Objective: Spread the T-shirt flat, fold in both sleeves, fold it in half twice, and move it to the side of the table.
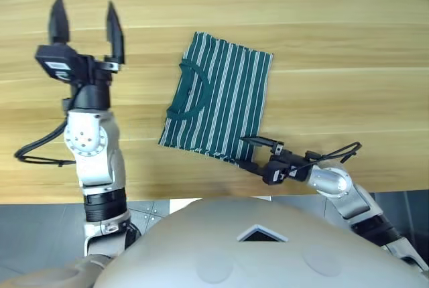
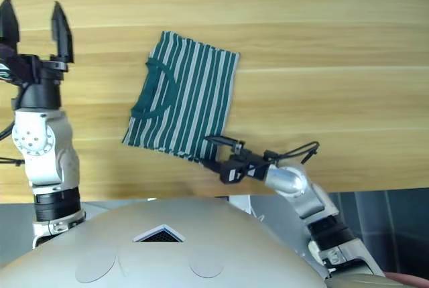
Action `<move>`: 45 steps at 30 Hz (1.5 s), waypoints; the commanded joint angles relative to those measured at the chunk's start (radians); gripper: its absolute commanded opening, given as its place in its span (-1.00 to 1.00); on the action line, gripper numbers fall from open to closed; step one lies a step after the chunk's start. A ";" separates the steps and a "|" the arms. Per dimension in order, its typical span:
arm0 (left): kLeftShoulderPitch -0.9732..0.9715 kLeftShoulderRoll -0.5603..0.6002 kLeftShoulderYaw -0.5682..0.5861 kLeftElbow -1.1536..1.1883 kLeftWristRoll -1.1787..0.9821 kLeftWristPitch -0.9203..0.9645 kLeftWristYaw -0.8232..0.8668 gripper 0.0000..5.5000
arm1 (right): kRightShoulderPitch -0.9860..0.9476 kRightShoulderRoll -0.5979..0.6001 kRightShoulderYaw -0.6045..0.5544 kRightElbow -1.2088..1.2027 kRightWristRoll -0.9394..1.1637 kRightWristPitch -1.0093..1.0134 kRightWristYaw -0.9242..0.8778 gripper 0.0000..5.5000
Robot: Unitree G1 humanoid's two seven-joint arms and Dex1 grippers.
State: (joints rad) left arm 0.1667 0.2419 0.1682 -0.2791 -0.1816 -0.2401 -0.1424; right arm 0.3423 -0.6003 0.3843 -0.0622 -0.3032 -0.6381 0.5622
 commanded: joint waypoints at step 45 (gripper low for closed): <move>-0.017 0.634 -0.600 0.388 0.469 -0.514 -0.692 0.42 | 0.093 -0.276 -0.202 0.058 -0.078 -0.096 0.015 0.12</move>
State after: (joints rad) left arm 0.1174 0.8580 -0.3830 0.0625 0.2050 -0.7831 -0.7956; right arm 0.3865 -0.8444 0.1557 -0.0111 -0.3324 -0.7482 0.5417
